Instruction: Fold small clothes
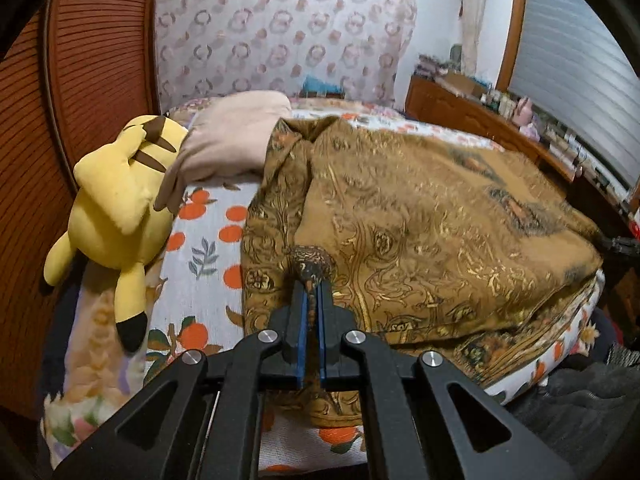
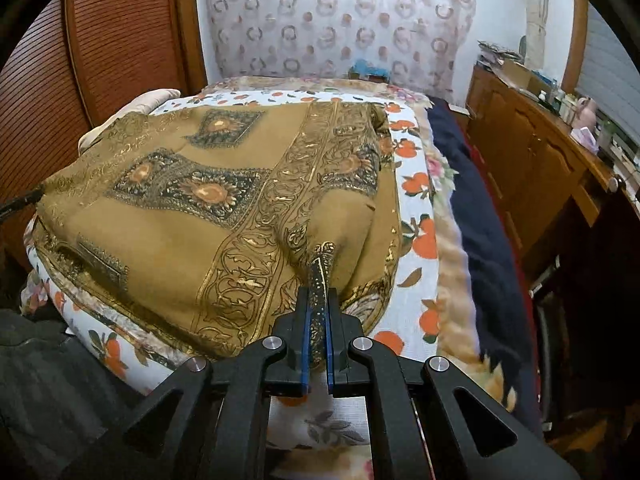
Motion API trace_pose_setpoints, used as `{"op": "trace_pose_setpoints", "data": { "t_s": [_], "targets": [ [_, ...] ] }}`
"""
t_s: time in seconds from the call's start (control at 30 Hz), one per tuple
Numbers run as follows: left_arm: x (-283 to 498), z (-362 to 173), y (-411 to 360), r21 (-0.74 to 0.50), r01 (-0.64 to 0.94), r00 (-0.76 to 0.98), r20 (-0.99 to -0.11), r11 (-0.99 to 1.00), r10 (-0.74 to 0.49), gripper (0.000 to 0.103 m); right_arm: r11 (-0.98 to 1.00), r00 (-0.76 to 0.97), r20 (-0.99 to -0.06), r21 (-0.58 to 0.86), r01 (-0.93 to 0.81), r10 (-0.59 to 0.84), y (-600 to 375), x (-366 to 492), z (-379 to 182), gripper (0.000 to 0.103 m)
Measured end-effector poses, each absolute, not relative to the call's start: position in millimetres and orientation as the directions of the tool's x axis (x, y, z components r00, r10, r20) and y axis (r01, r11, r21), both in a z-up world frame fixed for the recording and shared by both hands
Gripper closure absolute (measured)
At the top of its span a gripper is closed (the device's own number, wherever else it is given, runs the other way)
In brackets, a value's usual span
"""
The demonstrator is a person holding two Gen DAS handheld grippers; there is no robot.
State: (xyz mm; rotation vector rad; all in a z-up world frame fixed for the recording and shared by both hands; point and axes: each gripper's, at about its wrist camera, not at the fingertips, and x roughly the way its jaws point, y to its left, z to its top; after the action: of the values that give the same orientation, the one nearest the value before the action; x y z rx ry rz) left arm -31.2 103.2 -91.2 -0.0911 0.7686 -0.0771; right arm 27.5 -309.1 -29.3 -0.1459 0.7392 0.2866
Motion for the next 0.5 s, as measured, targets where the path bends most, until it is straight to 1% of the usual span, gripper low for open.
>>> {"op": "trace_pose_setpoints", "data": {
  "t_s": [0.07, 0.1, 0.13, 0.17, 0.2, 0.23, 0.27, 0.37, 0.4, 0.43, 0.5],
  "targets": [
    [-31.2, -91.3, 101.9, -0.096, 0.033, 0.711, -0.698, 0.995, -0.090, 0.097, 0.952, 0.717, -0.669, -0.047, -0.303, 0.195, -306.9, 27.5, -23.7, 0.092],
    [-31.3, -90.9, 101.8, -0.091, 0.029, 0.709, -0.700, 0.995, -0.084, 0.091, 0.953, 0.731, -0.657, -0.064, -0.297, 0.184, -306.2, 26.3, -19.3, 0.086],
    [-30.7, -90.8, 103.1, -0.089, 0.026, 0.710, -0.700, 0.996, -0.081, 0.081, 0.953, 0.741, -0.646, -0.073, -0.296, 0.180, -304.9, 26.6, -15.5, 0.081],
    [-31.0, -90.0, 103.5, -0.089, 0.023, 0.713, -0.697, 0.996, -0.078, 0.074, 0.952, 0.748, -0.638, -0.073, -0.297, 0.184, -305.1, 26.4, -11.4, 0.079],
    [-30.6, -89.4, 103.9, -0.090, 0.019, 0.716, -0.694, 0.996, -0.077, 0.063, 0.952, 0.753, -0.631, -0.072, -0.296, 0.186, -304.5, 24.2, -8.6, 0.073],
    [-30.0, -89.4, 105.4, -0.093, 0.018, 0.716, -0.693, 0.995, -0.078, 0.060, 0.954, 0.764, -0.619, -0.075, -0.289, 0.183, -304.4, 25.4, -3.1, 0.067],
    [-29.4, -89.5, 106.2, -0.095, 0.017, 0.715, -0.694, 0.995, -0.078, 0.058, 0.956, 0.774, -0.607, -0.076, -0.284, 0.182, -304.6, 24.4, 0.2, 0.065],
    [-24.4, -93.1, 107.7, -0.092, 0.003, 0.705, -0.706, 0.996, -0.067, 0.037, 0.955, 0.792, -0.579, -0.075, -0.288, 0.193, -297.9, 25.9, 10.5, 0.058],
    [-23.1, -95.1, 107.5, -0.092, 0.002, 0.705, -0.707, 0.996, -0.067, 0.028, 0.954, 0.797, -0.571, -0.079, -0.289, 0.195, -293.1, 27.6, 13.6, 0.053],
    [-21.6, -97.0, 107.2, -0.095, 0.003, 0.702, -0.709, 0.995, -0.070, 0.025, 0.953, 0.801, -0.565, -0.081, -0.293, 0.199, -287.5, 30.3, 15.7, 0.050],
    [-18.1, -101.9, 107.3, -0.102, 0.001, 0.691, -0.719, 0.995, -0.074, 0.024, 0.948, 0.801, -0.558, -0.076, -0.310, 0.217, -278.7, 31.5, 13.3, 0.048]
  ]
}}
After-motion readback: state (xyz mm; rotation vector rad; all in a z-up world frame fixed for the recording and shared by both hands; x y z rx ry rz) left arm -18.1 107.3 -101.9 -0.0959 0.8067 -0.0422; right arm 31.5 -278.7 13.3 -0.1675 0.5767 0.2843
